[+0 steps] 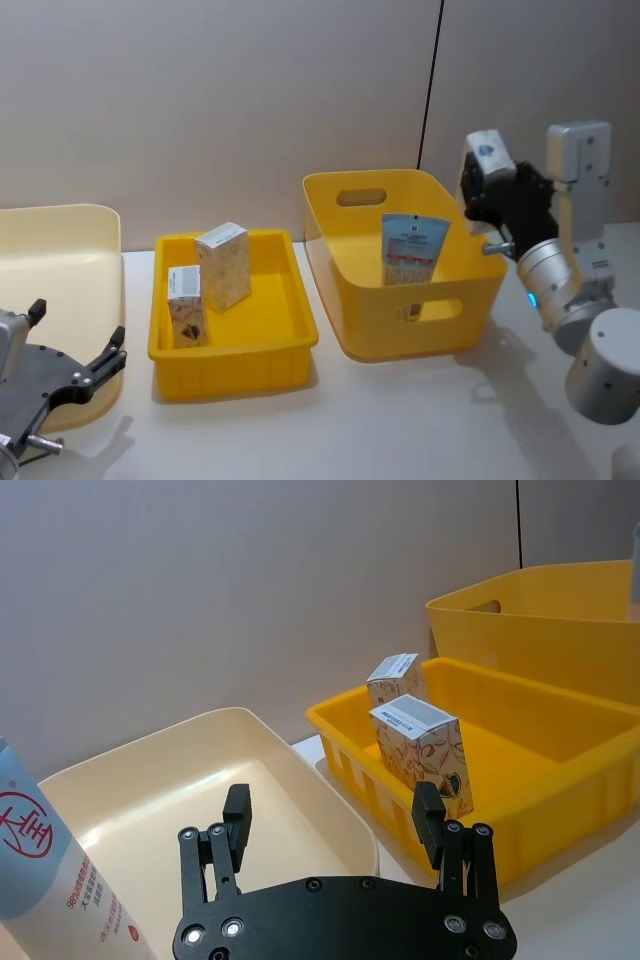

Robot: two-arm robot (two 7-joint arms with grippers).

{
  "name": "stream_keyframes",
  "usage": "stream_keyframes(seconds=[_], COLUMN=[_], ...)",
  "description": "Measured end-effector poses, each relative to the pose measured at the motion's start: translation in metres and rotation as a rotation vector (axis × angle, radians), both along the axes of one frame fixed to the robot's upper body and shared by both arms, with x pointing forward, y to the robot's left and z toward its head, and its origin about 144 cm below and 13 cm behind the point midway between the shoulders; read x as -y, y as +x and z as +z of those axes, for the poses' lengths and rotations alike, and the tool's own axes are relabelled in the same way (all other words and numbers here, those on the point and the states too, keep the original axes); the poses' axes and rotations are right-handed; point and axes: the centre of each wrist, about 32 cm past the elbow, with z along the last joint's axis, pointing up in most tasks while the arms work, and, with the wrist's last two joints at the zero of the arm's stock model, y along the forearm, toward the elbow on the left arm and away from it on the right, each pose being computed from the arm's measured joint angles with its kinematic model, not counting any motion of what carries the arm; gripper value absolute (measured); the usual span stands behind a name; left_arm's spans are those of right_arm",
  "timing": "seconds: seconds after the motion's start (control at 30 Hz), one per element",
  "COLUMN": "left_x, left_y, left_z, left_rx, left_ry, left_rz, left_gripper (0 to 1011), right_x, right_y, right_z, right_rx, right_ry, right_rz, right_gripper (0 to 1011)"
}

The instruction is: Bimanual collaborative sorting of washing and personal care products

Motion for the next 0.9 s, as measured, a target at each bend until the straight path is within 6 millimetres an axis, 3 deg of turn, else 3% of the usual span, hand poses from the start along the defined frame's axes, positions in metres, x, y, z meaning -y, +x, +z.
stream_keyframes(seconds=[0.8, 0.9], left_x=[0.0, 0.0], left_y=[0.0, 0.0], left_z=[0.0, 0.0], left_rx=[0.0, 0.0], left_ry=[0.0, 0.0], left_rz=[0.0, 0.0], left_gripper=[1003, 1003], right_x=[-0.023, -0.024], right_y=[0.015, 0.016], right_z=[-0.035, -0.036], right_rx=[-0.117, -0.12], right_ry=[0.102, 0.107], right_rz=[-0.031, -0.036], right_gripper=[393, 474])
